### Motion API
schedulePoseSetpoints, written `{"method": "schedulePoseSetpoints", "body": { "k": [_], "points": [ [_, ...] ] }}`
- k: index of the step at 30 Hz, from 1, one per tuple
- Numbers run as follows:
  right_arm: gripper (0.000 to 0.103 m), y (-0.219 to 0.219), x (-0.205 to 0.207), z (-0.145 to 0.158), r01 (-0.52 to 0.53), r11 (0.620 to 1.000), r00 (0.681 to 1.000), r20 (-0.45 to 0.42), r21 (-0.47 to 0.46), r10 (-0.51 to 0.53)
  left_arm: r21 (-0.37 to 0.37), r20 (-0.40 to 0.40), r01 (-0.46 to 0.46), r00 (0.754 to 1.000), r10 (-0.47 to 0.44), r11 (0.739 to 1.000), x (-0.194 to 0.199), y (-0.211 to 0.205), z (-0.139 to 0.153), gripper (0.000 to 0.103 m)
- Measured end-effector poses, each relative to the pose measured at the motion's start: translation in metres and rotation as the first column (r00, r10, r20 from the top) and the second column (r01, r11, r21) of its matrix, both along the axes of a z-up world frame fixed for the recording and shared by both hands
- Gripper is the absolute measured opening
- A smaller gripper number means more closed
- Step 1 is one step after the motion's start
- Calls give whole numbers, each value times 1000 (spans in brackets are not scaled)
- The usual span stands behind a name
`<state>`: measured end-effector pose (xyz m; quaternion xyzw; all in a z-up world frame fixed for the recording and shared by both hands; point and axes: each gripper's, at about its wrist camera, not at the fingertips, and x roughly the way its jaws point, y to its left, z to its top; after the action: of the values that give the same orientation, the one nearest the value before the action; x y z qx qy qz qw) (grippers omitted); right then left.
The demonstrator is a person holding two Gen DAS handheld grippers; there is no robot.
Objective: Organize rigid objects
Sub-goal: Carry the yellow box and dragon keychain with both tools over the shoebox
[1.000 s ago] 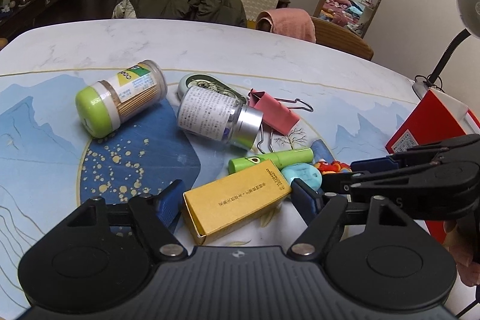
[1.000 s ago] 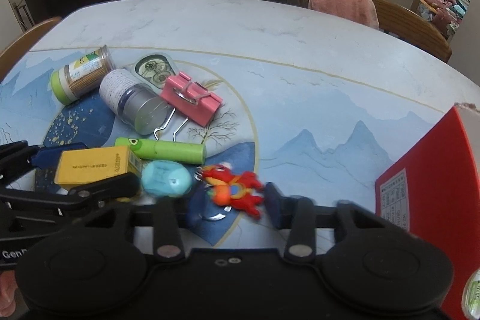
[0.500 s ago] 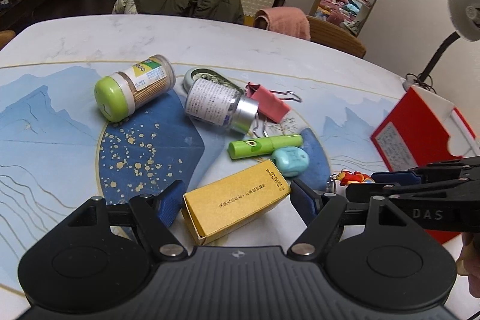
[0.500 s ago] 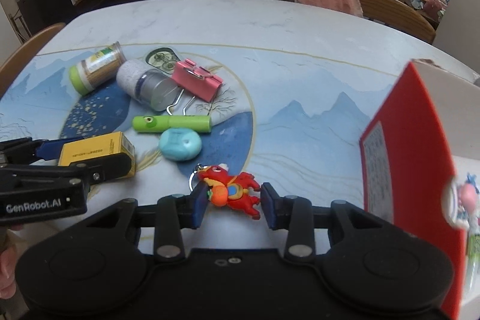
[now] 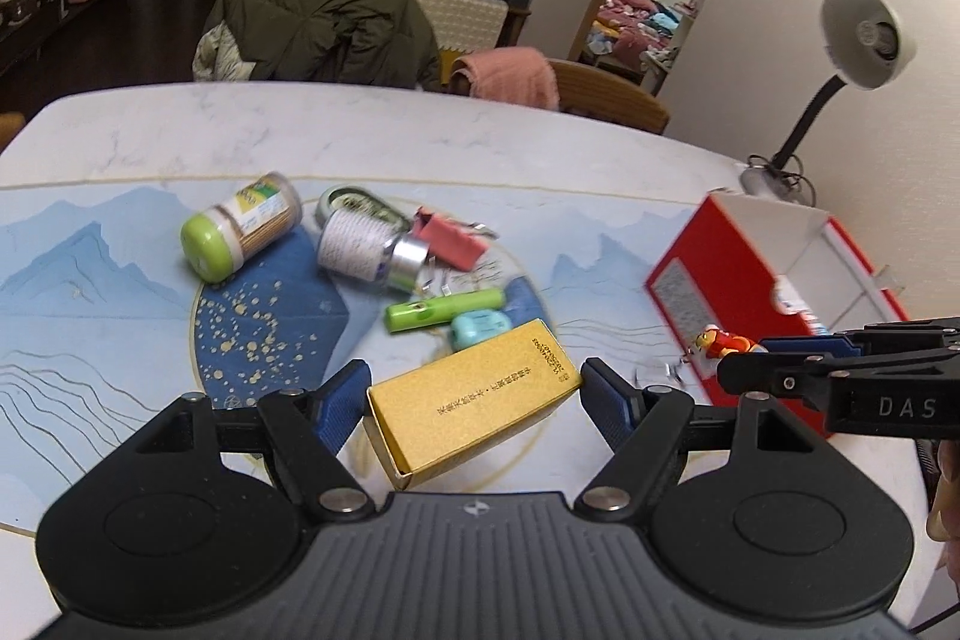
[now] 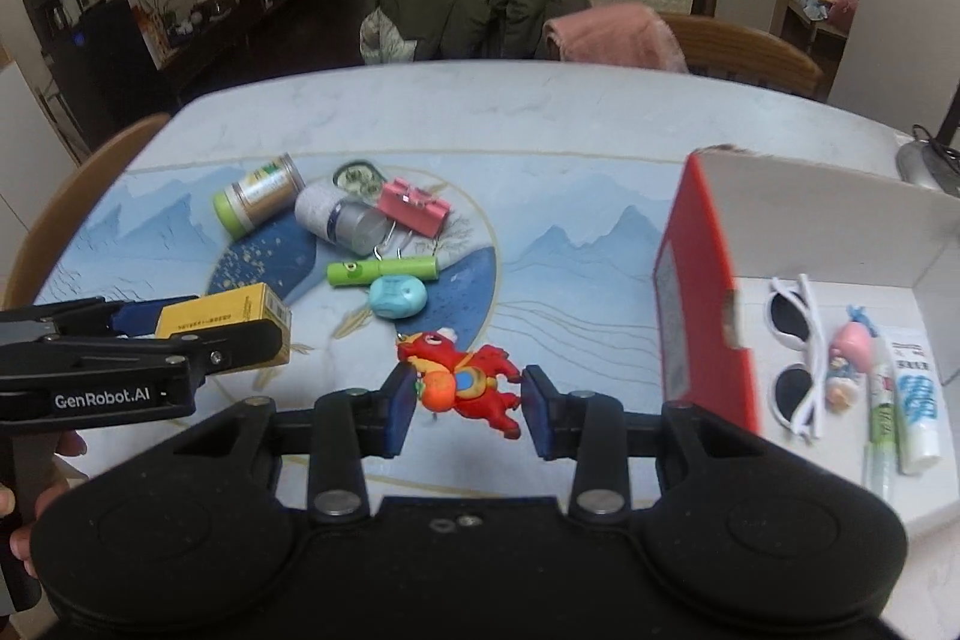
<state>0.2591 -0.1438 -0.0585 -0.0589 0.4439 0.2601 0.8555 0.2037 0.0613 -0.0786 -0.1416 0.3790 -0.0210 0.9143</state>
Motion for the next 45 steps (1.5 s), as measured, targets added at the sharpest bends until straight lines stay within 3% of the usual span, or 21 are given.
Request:
{"method": "schedulePoseSetpoints", "body": {
  "k": [11, 20, 36, 45],
  "points": [
    [37, -44, -17, 46, 34, 998, 997, 64, 57, -37, 39, 60, 57, 996, -59, 998, -8, -43, 48, 77],
    [37, -94, -7, 56, 66, 996, 995, 72, 60, -71, 66, 54, 124, 990, -128, 990, 6, -99, 64, 76],
    [37, -206, 38, 44, 157, 986, 985, 64, 47, -160, 101, 25, 233, 971, -237, 967, 56, -222, 65, 77],
    [37, -249, 77, 27, 184, 983, 981, 57, 19, -184, 108, -87, 305, 951, -296, 946, 104, -279, 40, 77]
  ]
}}
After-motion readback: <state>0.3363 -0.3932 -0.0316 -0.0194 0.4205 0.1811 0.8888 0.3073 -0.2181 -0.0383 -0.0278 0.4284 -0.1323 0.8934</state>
